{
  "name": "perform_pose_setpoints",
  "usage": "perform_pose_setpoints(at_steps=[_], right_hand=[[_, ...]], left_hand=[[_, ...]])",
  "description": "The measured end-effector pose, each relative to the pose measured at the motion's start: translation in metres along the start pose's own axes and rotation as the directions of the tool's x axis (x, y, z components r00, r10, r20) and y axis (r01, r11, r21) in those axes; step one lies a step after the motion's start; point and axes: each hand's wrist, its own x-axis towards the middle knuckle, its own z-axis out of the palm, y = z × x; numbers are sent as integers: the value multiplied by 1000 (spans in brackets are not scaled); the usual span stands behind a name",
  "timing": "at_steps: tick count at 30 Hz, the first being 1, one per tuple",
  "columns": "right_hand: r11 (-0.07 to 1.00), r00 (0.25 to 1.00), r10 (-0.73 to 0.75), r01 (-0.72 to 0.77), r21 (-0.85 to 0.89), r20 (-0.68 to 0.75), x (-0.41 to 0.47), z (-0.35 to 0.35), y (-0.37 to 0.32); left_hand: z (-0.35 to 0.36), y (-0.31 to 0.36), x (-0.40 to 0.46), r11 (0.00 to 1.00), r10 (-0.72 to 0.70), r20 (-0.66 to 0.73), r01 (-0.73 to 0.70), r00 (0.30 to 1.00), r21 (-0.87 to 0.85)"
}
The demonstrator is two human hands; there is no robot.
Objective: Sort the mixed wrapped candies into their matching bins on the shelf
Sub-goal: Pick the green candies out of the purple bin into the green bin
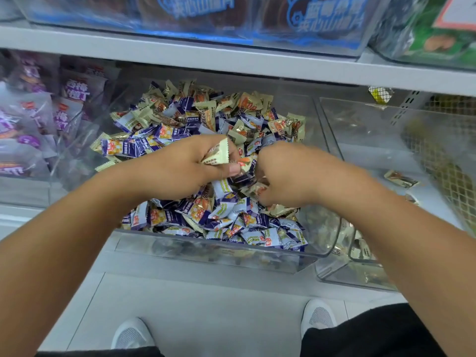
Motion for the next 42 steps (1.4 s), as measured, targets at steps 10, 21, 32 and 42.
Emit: perform_pose_setpoints(at_steps=[10, 21, 32, 42], right_hand=[[967, 996, -84, 81, 241, 4, -7, -10, 16], [993, 974, 34, -8, -117, 222, -12, -8, 3], [975, 947, -71, 131, -177, 313, -2, 6, 0], [792, 952, -251, 305, 529, -173, -59, -30, 44]], left_hand=[[-3, 6, 7, 919, -144, -260, 31, 955, -393], [-1, 5, 5, 890, -206, -121, 135, 971, -435], [1, 8, 5, 836, -323, 1, 286, 946, -468], [11, 30, -2, 856, -203, 51, 203, 978, -476]])
